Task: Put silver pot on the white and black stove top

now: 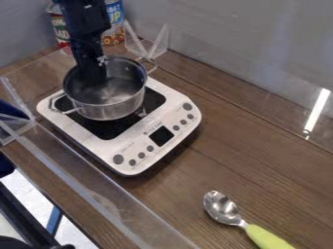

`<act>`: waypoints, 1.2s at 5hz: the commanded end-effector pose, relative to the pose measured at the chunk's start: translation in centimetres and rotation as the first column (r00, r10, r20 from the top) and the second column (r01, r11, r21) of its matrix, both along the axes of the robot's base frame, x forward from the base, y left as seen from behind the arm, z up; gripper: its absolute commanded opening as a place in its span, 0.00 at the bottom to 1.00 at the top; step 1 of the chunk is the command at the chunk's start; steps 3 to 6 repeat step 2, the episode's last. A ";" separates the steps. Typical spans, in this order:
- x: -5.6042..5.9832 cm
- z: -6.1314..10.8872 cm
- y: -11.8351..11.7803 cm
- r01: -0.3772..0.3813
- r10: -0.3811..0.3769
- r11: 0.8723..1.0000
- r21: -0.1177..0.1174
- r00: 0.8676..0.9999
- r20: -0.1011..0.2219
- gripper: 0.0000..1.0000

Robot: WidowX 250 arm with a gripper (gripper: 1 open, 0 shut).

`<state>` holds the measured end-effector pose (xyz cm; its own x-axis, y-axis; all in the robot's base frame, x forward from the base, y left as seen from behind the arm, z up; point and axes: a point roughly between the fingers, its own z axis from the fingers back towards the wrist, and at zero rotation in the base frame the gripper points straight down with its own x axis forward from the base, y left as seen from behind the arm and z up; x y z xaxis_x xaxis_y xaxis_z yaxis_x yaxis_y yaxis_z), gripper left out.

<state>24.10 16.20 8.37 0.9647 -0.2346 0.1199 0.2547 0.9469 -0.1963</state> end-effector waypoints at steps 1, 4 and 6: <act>0.5 2.4 0.9 -0.034 0.032 0.999 0.030 0.998 0.062 0.00; 0.7 2.4 1.1 -0.045 0.044 0.999 0.017 0.998 0.050 0.00; 0.7 2.4 1.1 -0.045 0.044 0.999 0.017 0.998 0.050 0.00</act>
